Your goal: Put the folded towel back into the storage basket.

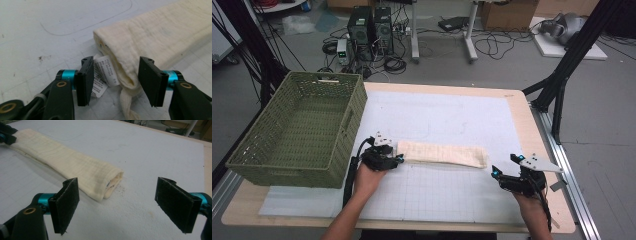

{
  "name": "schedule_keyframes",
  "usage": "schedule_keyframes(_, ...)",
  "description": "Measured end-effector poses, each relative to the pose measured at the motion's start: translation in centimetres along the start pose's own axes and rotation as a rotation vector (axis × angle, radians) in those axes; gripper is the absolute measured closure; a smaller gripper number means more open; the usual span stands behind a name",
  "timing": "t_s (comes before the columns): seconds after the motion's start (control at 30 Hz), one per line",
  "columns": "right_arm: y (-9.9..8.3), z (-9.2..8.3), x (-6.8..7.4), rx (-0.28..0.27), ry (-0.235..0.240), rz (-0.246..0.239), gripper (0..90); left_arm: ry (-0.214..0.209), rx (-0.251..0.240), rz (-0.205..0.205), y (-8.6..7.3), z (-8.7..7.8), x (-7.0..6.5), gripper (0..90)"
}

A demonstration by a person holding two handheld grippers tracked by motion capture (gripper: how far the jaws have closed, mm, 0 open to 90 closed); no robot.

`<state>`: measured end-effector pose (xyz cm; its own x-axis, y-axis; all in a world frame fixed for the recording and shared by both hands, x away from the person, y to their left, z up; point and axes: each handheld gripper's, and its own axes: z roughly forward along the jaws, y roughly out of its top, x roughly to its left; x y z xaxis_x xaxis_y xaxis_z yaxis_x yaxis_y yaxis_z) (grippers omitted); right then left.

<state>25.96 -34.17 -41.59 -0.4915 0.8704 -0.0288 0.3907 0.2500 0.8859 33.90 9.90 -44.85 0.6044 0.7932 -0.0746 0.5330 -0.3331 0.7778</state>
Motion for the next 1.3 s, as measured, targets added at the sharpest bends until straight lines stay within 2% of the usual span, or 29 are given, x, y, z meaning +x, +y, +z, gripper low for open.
schedule_keyframes(0.07,0.0,0.0,0.0,0.0,0.001,-0.001,18.1,-0.011,0.001,0.029,0.0,0.0,-0.1,52.7)
schedule_keyframes(0.33,0.0,0.0,0.0,-0.001,-0.001,-0.009,18.1,-0.039,-0.001,0.031,0.0,0.0,-0.2,59.0)
schedule_keyframes(0.47,0.1,0.0,0.0,0.001,-0.002,-0.009,18.2,-0.078,0.001,0.059,0.0,0.0,-0.5,72.8)
schedule_keyframes(0.5,0.1,0.0,0.0,-0.001,-0.002,-0.011,18.1,-0.076,0.006,0.068,0.0,0.0,-0.5,76.1)
schedule_keyframes(0.6,0.0,0.0,0.0,0.003,0.001,-0.009,18.2,-0.092,0.008,0.036,0.0,0.0,-0.4,80.5)
schedule_keyframes(0.63,0.0,0.0,0.0,0.005,-0.001,-0.008,18.2,-0.094,0.009,0.029,0.0,0.0,-0.4,81.2)
schedule_keyframes(0.83,0.1,0.2,0.1,0.01,-0.005,-0.004,19.5,-0.086,0.0,0.049,0.0,-0.1,-0.5,82.1)
schedule_keyframes(1.07,0.2,1.1,-0.1,0.02,-0.009,0.005,19.5,-0.096,-0.05,0.037,0.0,-0.8,-0.6,82.3)
schedule_keyframes(1.3,0.5,2.3,0.4,0.035,0.001,-0.011,19.5,-0.109,-0.083,0.027,0.1,-1.3,-0.6,82.3)
